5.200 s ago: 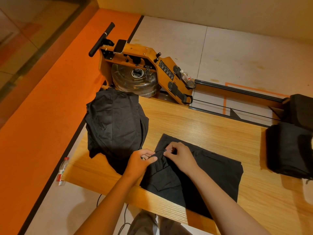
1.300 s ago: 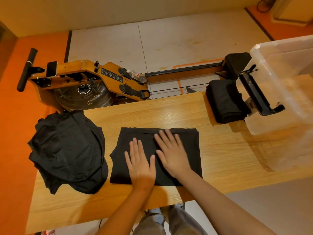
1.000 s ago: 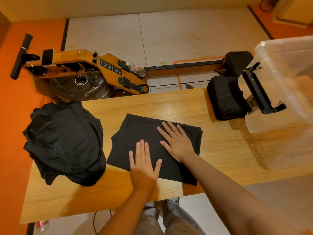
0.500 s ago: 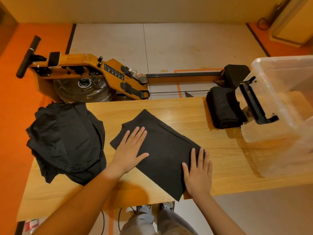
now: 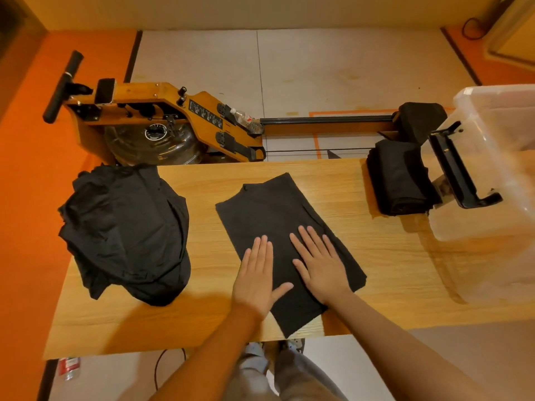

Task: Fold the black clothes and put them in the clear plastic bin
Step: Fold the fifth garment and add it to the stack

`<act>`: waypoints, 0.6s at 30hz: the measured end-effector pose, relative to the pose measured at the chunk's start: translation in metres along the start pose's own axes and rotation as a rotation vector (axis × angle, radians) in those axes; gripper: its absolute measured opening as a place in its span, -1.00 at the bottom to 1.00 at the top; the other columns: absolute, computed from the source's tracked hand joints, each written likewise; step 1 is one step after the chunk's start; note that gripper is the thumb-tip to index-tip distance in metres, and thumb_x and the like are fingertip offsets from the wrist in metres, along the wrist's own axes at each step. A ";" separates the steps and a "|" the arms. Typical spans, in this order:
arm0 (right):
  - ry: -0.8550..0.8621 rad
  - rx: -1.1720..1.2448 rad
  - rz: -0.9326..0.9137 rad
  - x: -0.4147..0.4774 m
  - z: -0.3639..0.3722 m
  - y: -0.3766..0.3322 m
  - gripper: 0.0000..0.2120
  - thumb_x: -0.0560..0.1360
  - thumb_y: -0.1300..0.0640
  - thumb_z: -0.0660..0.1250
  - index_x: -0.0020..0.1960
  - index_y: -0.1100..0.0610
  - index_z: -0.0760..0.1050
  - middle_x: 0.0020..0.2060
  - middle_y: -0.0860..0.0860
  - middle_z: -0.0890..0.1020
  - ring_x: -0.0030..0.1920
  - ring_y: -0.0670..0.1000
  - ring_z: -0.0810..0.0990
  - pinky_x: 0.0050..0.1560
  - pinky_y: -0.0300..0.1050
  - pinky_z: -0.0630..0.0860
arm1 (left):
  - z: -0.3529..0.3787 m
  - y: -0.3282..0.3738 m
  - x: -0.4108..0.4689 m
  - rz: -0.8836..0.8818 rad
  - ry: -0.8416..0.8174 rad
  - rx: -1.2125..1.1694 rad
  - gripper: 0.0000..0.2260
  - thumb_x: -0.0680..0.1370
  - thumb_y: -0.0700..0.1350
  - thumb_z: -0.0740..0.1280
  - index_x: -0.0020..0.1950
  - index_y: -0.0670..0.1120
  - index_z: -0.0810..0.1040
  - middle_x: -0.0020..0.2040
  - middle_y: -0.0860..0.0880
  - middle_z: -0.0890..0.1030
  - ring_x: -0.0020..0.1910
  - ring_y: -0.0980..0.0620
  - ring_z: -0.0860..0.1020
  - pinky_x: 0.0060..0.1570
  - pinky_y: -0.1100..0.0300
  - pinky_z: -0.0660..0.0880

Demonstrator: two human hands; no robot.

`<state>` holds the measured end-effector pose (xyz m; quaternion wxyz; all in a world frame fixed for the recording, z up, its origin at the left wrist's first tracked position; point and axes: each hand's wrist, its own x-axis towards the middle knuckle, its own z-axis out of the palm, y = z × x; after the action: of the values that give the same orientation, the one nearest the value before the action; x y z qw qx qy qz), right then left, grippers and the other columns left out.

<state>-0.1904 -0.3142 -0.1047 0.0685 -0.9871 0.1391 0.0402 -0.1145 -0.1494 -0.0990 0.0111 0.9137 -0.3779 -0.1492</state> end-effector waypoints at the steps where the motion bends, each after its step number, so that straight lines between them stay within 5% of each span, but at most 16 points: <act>1: 0.009 0.017 0.062 -0.008 0.002 -0.006 -0.49 0.66 -0.13 -0.17 0.55 0.01 0.10 0.52 0.05 0.21 0.54 0.03 0.08 0.50 -0.02 -0.07 | 0.000 -0.010 0.005 0.073 -0.003 0.024 -0.13 0.47 0.40 -0.12 0.49 -0.26 0.20 0.51 -0.22 0.24 0.50 -0.13 0.21 0.46 -0.01 0.17; 6: 0.046 0.082 0.245 -0.047 0.011 -0.042 -0.45 0.64 -0.12 -0.07 0.54 0.10 0.18 0.52 0.12 0.21 0.54 0.08 0.09 0.49 0.03 0.00 | -0.016 -0.053 0.018 0.356 -0.035 0.178 -0.11 0.51 0.44 -0.21 0.52 -0.23 0.23 0.52 -0.17 0.26 0.53 -0.07 0.14 0.45 0.04 0.03; 10: 0.047 0.041 0.086 -0.035 0.007 -0.041 -0.45 0.66 -0.13 -0.16 0.53 0.10 0.21 0.52 0.09 0.23 0.53 0.08 0.13 0.46 0.08 0.09 | -0.020 -0.031 0.011 0.223 -0.024 0.037 -0.23 0.59 0.34 -0.18 0.50 -0.24 0.25 0.51 -0.18 0.27 0.50 -0.11 0.22 0.42 0.01 0.08; 13: 0.035 0.019 -0.020 -0.024 0.009 -0.033 -0.47 0.63 -0.11 -0.03 0.54 0.08 0.18 0.52 0.05 0.24 0.53 0.04 0.10 0.46 0.07 0.08 | -0.003 -0.001 -0.001 0.125 0.074 -0.053 -0.39 0.64 0.19 -0.10 0.50 -0.22 0.23 0.50 -0.18 0.29 0.49 -0.11 0.26 0.41 0.00 0.12; 18: 0.034 0.033 0.140 -0.030 0.008 -0.004 -0.48 0.61 -0.03 -0.01 0.55 0.04 0.12 0.52 0.02 0.21 0.54 0.02 0.10 0.48 0.08 0.04 | 0.006 -0.014 -0.014 0.063 0.135 -0.065 -0.35 0.59 0.20 0.05 0.53 -0.22 0.22 0.54 -0.17 0.21 0.53 -0.11 0.17 0.45 -0.04 0.12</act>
<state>-0.2179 -0.3009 -0.1088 0.0796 -0.9742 0.2098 0.0257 -0.1159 -0.1295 -0.1029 0.0707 0.9084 -0.4000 -0.0991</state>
